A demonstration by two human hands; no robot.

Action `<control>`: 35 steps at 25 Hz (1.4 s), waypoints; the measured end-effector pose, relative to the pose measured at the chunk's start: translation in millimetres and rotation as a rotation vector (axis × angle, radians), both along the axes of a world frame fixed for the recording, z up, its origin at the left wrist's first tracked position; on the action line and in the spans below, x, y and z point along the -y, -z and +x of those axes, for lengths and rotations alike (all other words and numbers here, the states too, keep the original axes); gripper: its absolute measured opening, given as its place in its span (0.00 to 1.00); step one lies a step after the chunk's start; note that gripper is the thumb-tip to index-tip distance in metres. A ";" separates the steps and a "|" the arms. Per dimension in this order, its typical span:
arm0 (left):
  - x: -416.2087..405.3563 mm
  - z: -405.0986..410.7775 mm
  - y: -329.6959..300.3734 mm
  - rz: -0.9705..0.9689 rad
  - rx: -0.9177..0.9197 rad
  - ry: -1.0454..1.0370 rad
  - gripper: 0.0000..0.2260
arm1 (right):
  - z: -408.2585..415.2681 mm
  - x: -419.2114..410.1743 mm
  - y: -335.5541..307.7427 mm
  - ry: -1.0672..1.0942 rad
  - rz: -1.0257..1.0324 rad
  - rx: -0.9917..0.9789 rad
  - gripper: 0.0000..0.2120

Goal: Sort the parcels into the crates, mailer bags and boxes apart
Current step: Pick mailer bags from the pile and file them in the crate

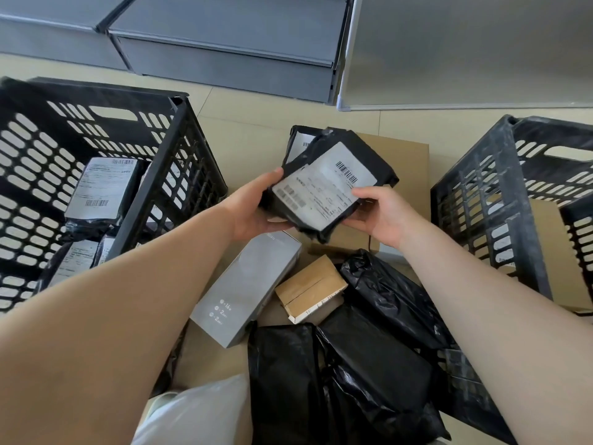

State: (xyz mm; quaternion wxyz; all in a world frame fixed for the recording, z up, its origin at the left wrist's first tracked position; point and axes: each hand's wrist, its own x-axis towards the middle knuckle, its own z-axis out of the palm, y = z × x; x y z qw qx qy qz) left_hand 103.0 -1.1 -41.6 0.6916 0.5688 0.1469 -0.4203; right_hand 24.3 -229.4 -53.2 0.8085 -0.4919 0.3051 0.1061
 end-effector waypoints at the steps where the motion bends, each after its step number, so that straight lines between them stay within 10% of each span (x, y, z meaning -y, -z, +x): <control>1: -3.7 3.1 3.0 -0.044 -0.001 -0.015 0.20 | 3.8 -3.3 -1.1 0.072 0.052 0.016 0.14; 9: 12.9 0.6 0.2 -0.035 0.077 -0.078 0.16 | 22.3 -37.4 -2.4 0.123 0.112 -0.027 0.19; 13: 12.6 9.1 7.4 0.030 0.136 -0.273 0.20 | 11.5 -19.9 6.1 -0.146 -0.100 -0.201 0.22; 19: -5.8 7.9 13.4 0.109 0.156 -0.180 0.18 | 0.6 22.2 13.6 0.054 -0.568 -0.153 0.41; 26: -10.6 1.5 15.4 0.159 0.176 -0.028 0.19 | -2.8 0.1 8.5 -0.489 -0.434 -0.081 0.22; 35: -9.9 4.1 4.7 0.095 0.136 -0.128 0.19 | 4.7 -30.6 8.9 -0.418 -0.481 -0.119 0.24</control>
